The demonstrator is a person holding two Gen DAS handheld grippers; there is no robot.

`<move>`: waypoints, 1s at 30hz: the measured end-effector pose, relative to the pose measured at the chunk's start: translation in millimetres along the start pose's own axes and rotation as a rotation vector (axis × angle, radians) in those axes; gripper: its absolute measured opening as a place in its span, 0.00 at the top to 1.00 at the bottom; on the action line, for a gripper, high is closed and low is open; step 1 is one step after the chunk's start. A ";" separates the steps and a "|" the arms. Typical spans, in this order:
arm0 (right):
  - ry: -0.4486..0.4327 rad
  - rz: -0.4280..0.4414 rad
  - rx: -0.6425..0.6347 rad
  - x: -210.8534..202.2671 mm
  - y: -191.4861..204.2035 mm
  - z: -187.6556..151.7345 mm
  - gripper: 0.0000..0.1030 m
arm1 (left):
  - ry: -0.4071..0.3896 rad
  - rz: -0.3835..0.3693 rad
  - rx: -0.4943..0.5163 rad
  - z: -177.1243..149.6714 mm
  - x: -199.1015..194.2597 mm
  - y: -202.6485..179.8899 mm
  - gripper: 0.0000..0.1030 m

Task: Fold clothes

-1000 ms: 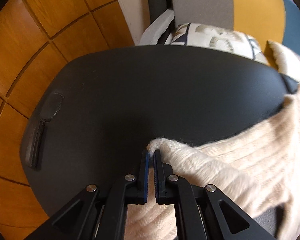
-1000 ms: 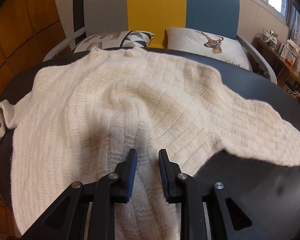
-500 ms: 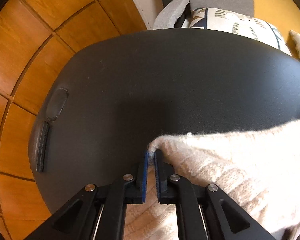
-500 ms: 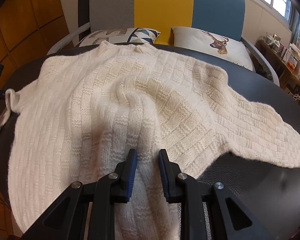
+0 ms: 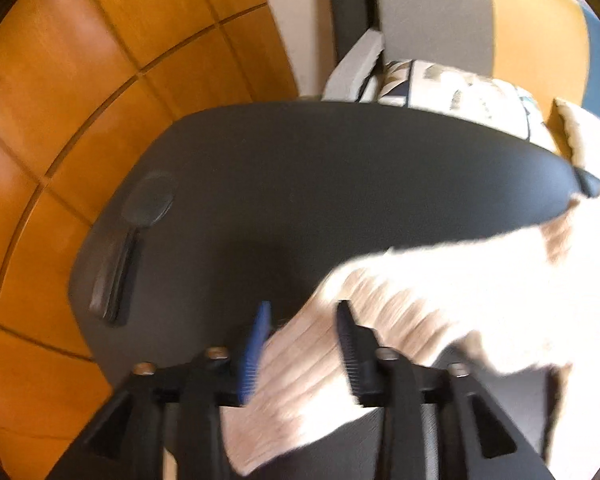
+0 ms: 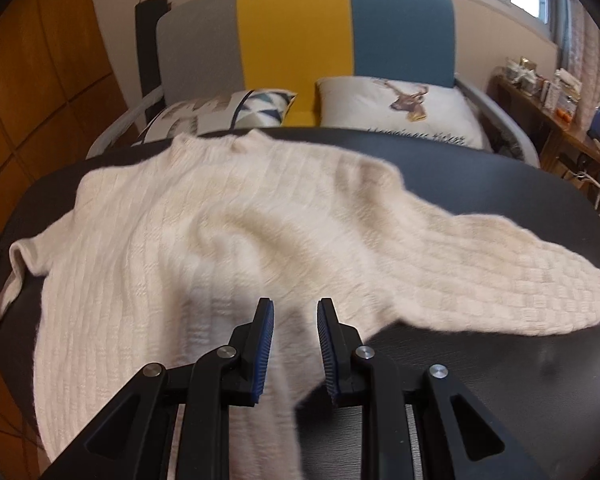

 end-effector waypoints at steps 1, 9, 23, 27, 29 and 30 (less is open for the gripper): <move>-0.002 -0.003 0.002 -0.9 -3.0 0.8 0.79 | 0.030 0.000 0.021 -8.8 7.8 -1.5 0.60; 0.019 -0.101 -0.011 12.2 -19.8 13.6 0.79 | 0.079 0.066 0.106 -33.6 50.5 5.4 0.60; 0.000 -0.196 0.123 40.6 -85.1 43.8 0.79 | 0.010 0.124 -0.038 24.4 69.6 45.5 0.41; 0.006 -0.234 0.082 47.6 -102.3 58.9 0.79 | -0.170 0.063 0.037 29.3 2.7 -19.1 0.41; 0.020 -0.218 0.083 55.9 -110.8 65.8 0.79 | -0.201 -0.045 0.074 28.2 -25.5 -62.2 0.41; 0.036 -0.214 0.085 61.3 -113.0 67.6 0.79 | -0.217 -0.099 0.092 27.7 -39.6 -83.7 0.41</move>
Point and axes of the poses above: each gripper's, at about its wrist camera, not at the fingertips, and x roughly the way its jaws point, y to its left, z to its top, the point moved 1 cm from there along x, roughly the way its jaws point
